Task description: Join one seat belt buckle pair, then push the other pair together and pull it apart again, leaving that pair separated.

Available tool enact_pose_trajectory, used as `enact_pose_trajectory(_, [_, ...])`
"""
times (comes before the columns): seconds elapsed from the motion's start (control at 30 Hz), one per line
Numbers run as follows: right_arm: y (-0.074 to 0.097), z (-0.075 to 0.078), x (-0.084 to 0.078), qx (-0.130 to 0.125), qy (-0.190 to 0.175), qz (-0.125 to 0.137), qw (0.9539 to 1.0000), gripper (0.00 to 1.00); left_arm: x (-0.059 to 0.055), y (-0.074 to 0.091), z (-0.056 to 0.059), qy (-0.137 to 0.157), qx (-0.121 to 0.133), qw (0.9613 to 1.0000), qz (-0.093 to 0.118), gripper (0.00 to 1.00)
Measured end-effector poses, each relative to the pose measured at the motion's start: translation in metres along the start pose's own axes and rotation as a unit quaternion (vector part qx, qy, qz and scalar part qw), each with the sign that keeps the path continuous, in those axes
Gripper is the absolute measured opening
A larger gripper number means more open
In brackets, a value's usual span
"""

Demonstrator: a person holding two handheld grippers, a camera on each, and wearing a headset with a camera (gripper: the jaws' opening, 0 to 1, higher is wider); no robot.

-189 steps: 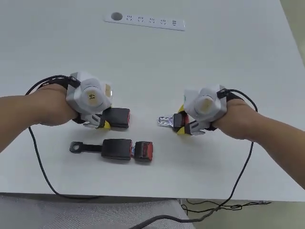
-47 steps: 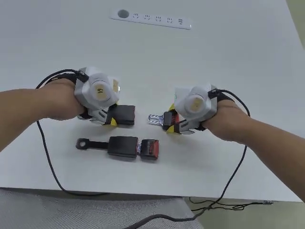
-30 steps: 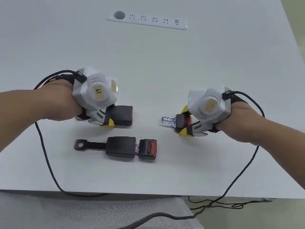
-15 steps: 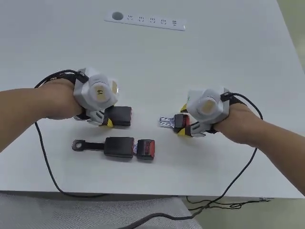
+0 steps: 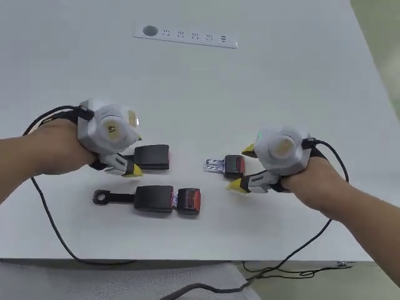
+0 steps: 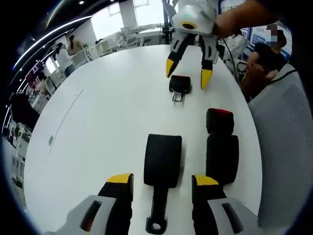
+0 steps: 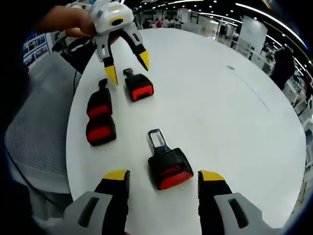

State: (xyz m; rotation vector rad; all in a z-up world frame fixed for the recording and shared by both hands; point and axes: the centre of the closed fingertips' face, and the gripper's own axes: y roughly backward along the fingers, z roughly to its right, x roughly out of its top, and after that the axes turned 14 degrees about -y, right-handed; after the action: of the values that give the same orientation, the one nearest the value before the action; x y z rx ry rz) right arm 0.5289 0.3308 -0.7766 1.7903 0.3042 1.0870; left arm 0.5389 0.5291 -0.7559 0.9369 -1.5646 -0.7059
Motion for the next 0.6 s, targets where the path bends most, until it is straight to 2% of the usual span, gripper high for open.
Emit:
enact_pose_trajectory(0.13, [0.008, -0.010, 0.000, -0.013, -0.016, 0.020, 0.9996, 0.62, -0.005, 0.015, 0.005, 0.044, 0.029, 0.9985, 0.013, 0.56])
enact_pose_trajectory(0.23, [0.013, -0.022, 0.000, -0.014, -0.028, 0.036, 0.9989, 0.64, -0.019, 0.023, 0.012, 0.064, 0.046, 0.9968, 0.016, 0.64])
enact_pose_trajectory(0.27, [0.018, -0.027, 0.002, -0.017, -0.032, 0.040, 0.9985, 0.66, -0.026, 0.028, 0.015, 0.076, 0.053, 0.9956, 0.010, 0.66])
enact_pose_trajectory(0.37, [0.023, -0.033, 0.005, -0.021, -0.059, 0.064, 0.9960, 0.74, -0.035, 0.038, 0.021, 0.102, 0.069, 0.9922, 0.015, 0.73])
enact_pose_trajectory(0.47, [0.027, -0.042, 0.004, -0.027, -0.058, 0.071, 0.9954, 0.78, -0.046, 0.051, 0.030, 0.139, 0.084, 0.9867, 0.016, 0.76])
enact_pose_trajectory(0.53, [0.029, -0.046, 0.003, -0.028, -0.062, 0.075, 0.9948, 0.80, -0.046, 0.057, 0.035, 0.146, 0.088, 0.9852, 0.018, 0.79])
enact_pose_trajectory(0.6, [0.033, -0.052, 0.003, -0.030, -0.065, 0.082, 0.9940, 0.83, -0.054, 0.064, 0.043, 0.160, 0.096, 0.9823, 0.019, 0.81])
